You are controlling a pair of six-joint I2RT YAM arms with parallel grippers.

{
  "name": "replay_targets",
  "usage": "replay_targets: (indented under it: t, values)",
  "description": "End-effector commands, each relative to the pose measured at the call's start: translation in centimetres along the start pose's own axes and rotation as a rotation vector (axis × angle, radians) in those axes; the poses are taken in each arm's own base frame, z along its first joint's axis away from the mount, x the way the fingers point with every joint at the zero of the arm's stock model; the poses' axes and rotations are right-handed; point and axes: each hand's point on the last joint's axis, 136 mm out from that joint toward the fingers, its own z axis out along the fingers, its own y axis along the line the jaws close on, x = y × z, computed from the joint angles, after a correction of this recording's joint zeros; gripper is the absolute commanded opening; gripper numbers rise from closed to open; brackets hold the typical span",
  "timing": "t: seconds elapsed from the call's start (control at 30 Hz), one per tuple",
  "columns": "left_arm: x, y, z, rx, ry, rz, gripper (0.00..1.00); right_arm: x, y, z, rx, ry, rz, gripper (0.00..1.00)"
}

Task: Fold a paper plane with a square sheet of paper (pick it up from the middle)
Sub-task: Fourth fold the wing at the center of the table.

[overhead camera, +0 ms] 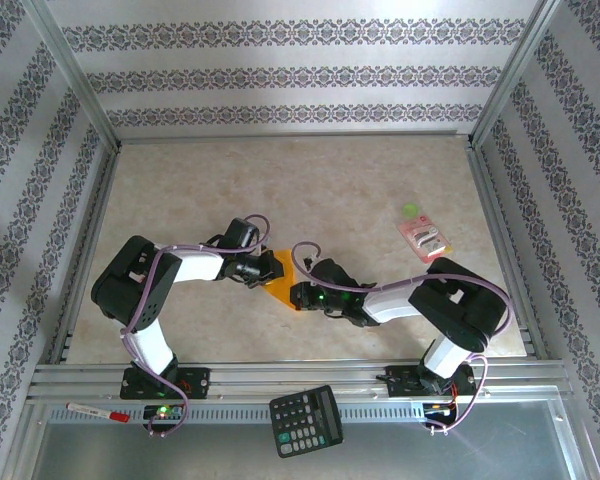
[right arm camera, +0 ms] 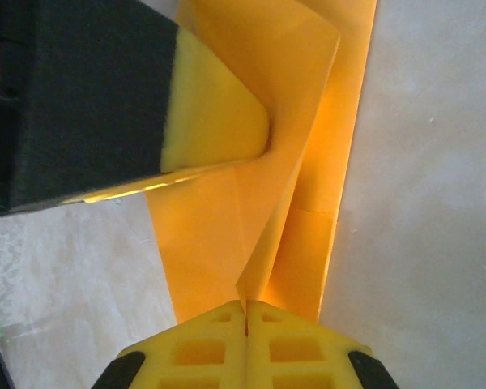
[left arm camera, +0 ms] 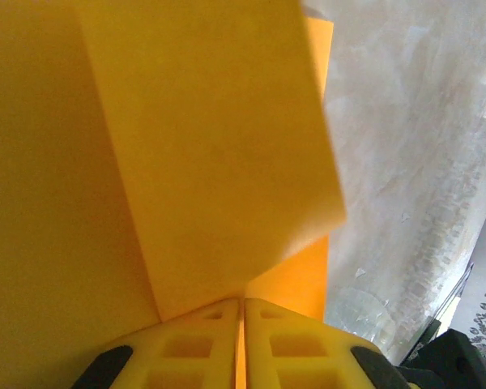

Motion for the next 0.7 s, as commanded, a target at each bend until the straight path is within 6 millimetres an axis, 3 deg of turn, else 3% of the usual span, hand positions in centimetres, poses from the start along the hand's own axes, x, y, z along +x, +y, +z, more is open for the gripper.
replay_targets:
  t: [0.0,0.23,0.43,0.67]
  values:
    - [0.6,2.3,-0.2,-0.076,-0.005,-0.029,0.13,2.0,-1.5,0.3,0.042,0.044,0.012,0.03]
    - [-0.2,1.1,-1.1,-0.056,-0.024,0.001,0.18,2.0,-2.2,-0.1,0.063,0.036,-0.003,0.03]
    - [-0.8,-1.4,-2.5,0.018,-0.048,0.042,0.23,1.8,-2.2,-0.4,0.066,0.026,-0.034,0.03]
    - [-0.3,-2.3,-3.1,0.066,-0.041,0.032,0.25,0.1,-2.6,-0.9,0.093,-0.018,-0.078,0.01]
